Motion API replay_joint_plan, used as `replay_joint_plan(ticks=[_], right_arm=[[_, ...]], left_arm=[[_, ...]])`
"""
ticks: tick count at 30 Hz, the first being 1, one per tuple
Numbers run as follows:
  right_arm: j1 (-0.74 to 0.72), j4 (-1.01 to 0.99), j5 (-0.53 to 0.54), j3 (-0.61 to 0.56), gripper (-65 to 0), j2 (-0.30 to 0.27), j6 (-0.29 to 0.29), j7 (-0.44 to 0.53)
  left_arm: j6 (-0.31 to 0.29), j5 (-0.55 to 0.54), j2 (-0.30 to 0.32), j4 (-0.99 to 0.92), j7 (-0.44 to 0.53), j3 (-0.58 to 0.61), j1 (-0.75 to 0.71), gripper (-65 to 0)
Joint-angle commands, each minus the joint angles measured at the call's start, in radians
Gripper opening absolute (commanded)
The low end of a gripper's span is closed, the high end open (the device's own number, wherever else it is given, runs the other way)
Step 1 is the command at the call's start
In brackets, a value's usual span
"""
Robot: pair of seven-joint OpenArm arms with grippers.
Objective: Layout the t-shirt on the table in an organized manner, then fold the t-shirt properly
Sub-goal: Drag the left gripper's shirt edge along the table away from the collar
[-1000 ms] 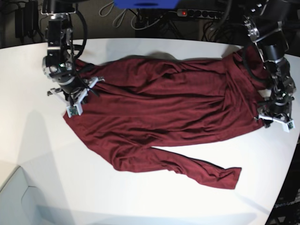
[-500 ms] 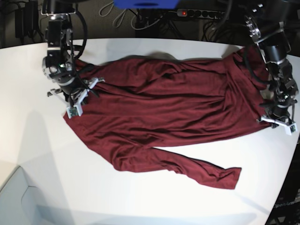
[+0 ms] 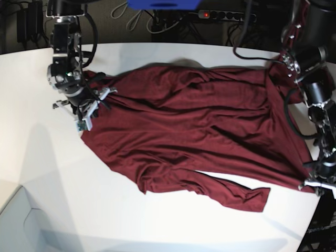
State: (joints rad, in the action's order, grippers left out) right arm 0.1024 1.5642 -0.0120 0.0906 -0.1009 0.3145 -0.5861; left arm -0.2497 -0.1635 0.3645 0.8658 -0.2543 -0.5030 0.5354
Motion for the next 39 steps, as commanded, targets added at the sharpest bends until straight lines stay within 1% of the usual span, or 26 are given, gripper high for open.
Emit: replay_joint_plan(ticks=[1, 5, 8, 9, 11, 14, 19, 23, 26, 28, 30, 33, 36, 39], right_arm=[[-0.013, 0.018, 0.007, 0.002, -65.0, -0.016, -0.002, 0.021], [-0.014, 0.018, 0.007, 0.002, -65.0, -0.023, -0.002, 0.022], [-0.026, 0.018, 0.005, 0.002, -65.0, -0.026, -0.002, 0.022], [-0.028, 0.018, 0.005, 0.004, -65.0, -0.026, -0.002, 0.022], [-0.033, 0.018, 0.005, 0.005, -65.0, -0.027, -0.002, 0.022], [-0.06, 0.009, 0.005, 0.007, -65.0, -0.055, -0.002, 0.022], [-0.142, -0.06, 0.005, 0.007, -64.8, -0.081, -0.002, 0.022], [-0.227, -0.127, 0.005, 0.005, -56.5, -0.084, -0.002, 0.024], [-0.301, -0.186, 0.007, 0.004, -50.1, -0.078, -0.002, 0.031], [-0.349, -0.221, 0.007, 0.004, -48.1, -0.075, -0.002, 0.031], [-0.401, -0.27, 0.007, 0.004, -47.3, -0.052, -0.002, 0.033], [-0.467, -0.362, 0.007, 0.004, -47.2, -0.038, -0.002, 0.033], [-0.517, -0.457, 0.007, 0.002, -47.2, -0.007, -0.002, 0.033], [-0.55, -0.523, 0.007, 0.002, -47.2, 0.0, -0.002, 0.035]], left_arm=[[-0.001, -0.005, 0.012, 0.0, 0.023, 0.03, 0.05, -64.7], [0.002, -0.009, 0.006, -0.09, 0.033, 0.143, 0.142, -64.7], [0.003, -0.014, -0.008, -0.148, 0.033, 0.186, 0.213, -64.7], [0.003, -0.009, -0.023, -0.161, 0.033, 0.189, 0.239, -64.7], [0.003, -0.008, -0.032, -0.168, 0.033, 0.191, 0.276, -64.7], [0.003, -0.011, -0.032, -0.158, 0.033, 0.192, 0.308, -64.7], [0.003, -0.008, -0.017, -0.17, 0.033, 0.192, 0.357, -64.7], [0.003, -0.006, -0.012, -0.17, 0.033, 0.197, 0.354, -64.7], [0.003, -0.006, -0.012, -0.17, 0.033, 0.197, 0.352, -64.7], [0.003, -0.006, -0.012, -0.171, 0.033, 0.197, 0.351, -64.7], [0.003, -0.006, -0.012, -0.171, 0.033, 0.197, 0.341, -64.7], [0.003, -0.006, -0.015, -0.171, 0.033, 0.197, 0.335, -64.7], [0.003, -0.006, -0.019, -0.171, 0.033, 0.197, 0.323, -64.7], [0.003, -0.006, -0.02, -0.171, 0.033, 0.197, 0.309, -64.7]])
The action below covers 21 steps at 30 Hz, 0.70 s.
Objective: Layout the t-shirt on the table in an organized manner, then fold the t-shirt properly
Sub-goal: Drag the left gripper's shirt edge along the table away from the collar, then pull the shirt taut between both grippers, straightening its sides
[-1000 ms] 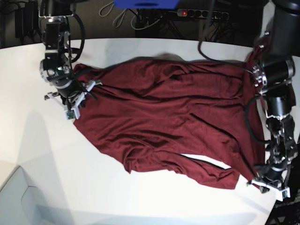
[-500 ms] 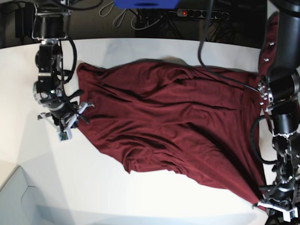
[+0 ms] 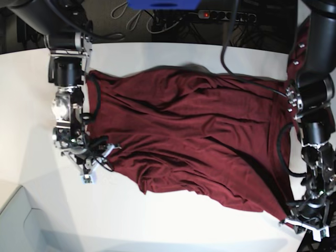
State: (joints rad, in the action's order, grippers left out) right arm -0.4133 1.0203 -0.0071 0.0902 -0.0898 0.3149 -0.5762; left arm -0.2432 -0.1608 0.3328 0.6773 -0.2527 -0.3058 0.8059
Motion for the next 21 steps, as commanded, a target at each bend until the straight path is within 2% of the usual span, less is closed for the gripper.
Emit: replay_joint_plan(ticks=[1, 7, 12, 21], right_arm=[[-0.042, 0.004, 0.002, 0.003, -47.2, -0.009, -0.003, 0.028], [-0.046, -0.108, 0.002, 0.001, -47.3, -0.005, -0.003, 0.167], [-0.042, -0.202, -0.001, 0.001, -47.5, -0.037, -0.003, 0.252], [-0.115, -0.466, -0.001, 0.001, -47.5, -0.155, -0.009, 0.462]], left_arm=[[-0.003, -0.009, 0.012, 0.017, 0.031, 0.0, 0.036, -64.7], [-0.003, -0.009, 0.016, -0.009, 0.034, -0.003, 0.014, -64.7], [-0.003, -0.009, 0.019, -0.014, 0.131, 0.0, -0.035, -64.7], [-0.003, -0.015, 0.016, -0.063, 0.148, -0.003, -0.047, -64.7]])
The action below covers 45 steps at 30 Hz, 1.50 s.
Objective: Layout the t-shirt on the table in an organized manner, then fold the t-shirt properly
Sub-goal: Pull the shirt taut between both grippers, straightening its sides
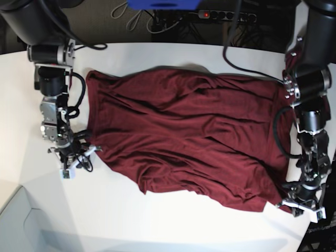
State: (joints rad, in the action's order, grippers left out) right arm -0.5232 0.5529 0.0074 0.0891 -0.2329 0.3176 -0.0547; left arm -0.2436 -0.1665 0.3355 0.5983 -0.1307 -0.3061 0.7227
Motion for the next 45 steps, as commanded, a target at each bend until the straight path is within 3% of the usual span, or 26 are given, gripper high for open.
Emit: replay_joint_plan(ticks=[1, 9, 14, 18, 24, 31, 40, 45], right_arm=[[-0.022, -0.035, -0.016, 0.002, -47.5, -0.024, -0.011, -0.041], [-0.081, -0.124, -0.016, 0.002, -47.3, -0.061, -0.011, 0.011], [-0.047, 0.022, -0.014, 0.004, -47.1, -0.053, -0.007, -0.063], [0.005, 0.226, -0.014, 0.004, -46.1, 0.004, -0.005, -0.155], [0.016, 0.336, -0.014, 0.001, -36.1, 0.082, -0.005, -0.27], [0.016, 0.336, -0.014, -0.144, -35.3, 0.119, -0.005, -0.265], [-0.05, 0.229, -0.014, -0.157, -34.9, 0.152, -0.005, -0.264], [-0.084, 0.129, -0.014, -0.153, -24.0, 0.146, -0.008, -0.164]], left_arm=[[-0.003, -0.009, 0.01, 0.01, 0.026, -0.003, 0.036, -64.7], [-0.003, -0.006, -0.008, 0.01, 0.118, -0.002, 0.058, -64.7], [-0.003, -0.003, -0.005, 0.01, 0.116, -0.002, 0.084, -64.7], [-0.003, -0.003, -0.005, 0.01, 0.116, 0.0, 0.082, -64.7], [-0.003, -0.003, -0.008, 0.013, 0.116, 0.0, 0.041, -64.7], [-0.003, -0.006, -0.005, 0.018, 0.119, -0.003, -0.01, -64.7], [-0.003, -0.009, 0.014, 0.019, 0.121, -0.005, -0.062, -64.7], [-0.003, -0.011, 0.023, 0.019, 0.122, -0.005, -0.071, -64.7]])
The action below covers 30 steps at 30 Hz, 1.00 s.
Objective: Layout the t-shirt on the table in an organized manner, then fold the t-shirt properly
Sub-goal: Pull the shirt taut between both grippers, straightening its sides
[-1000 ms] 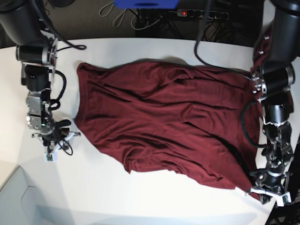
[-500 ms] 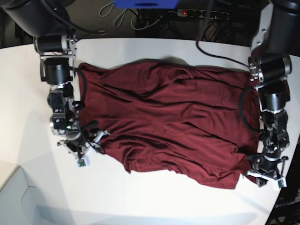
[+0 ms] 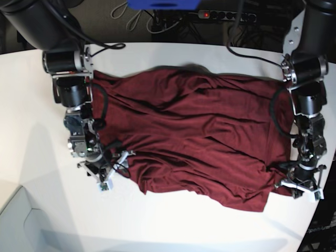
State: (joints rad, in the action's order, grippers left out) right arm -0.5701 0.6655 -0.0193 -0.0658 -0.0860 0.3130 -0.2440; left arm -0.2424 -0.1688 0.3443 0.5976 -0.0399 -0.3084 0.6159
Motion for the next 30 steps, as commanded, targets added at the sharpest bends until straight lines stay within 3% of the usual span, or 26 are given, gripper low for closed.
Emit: replay_joint_plan(ticks=[1, 6, 16, 20, 26, 27, 30], right_arm=[[-0.034, 0.017, 0.012, 0.002, -22.2, -0.005, -0.004, 0.041], [-0.001, 0.02, 0.014, -0.001, -19.8, -0.014, -0.004, 0.053], [0.02, 0.013, 0.014, -0.002, -21.9, -0.022, -0.002, 0.053], [0.026, 0.013, 0.014, -0.001, -33.6, -0.033, -0.002, 0.053], [0.035, 0.012, 0.012, 0.001, -62.0, -0.033, -0.004, 0.054], [0.032, 0.012, 0.012, 0.001, -65.0, -0.034, -0.007, 0.054], [0.028, 0.018, 0.012, 0.002, -65.0, -0.064, -0.007, 0.054]], left_arm=[[-0.004, -0.008, 0.014, 0.02, 0.031, -0.002, 0.035, -64.7], [-0.004, -0.008, 0.016, 0.02, 0.033, -0.002, 0.023, -64.7], [-0.004, -0.008, 0.016, 0.02, 0.033, -0.002, 0.023, -64.7], [-0.004, -0.008, 0.016, 0.02, 0.033, -0.002, 0.025, -64.7], [-0.004, -0.008, 0.016, 0.02, 0.033, -0.002, 0.028, -64.7], [-0.004, -0.008, 0.016, 0.02, 0.033, -0.002, 0.028, -64.7], [-0.004, -0.008, 0.012, 0.02, 0.033, -0.004, 0.029, -64.7]])
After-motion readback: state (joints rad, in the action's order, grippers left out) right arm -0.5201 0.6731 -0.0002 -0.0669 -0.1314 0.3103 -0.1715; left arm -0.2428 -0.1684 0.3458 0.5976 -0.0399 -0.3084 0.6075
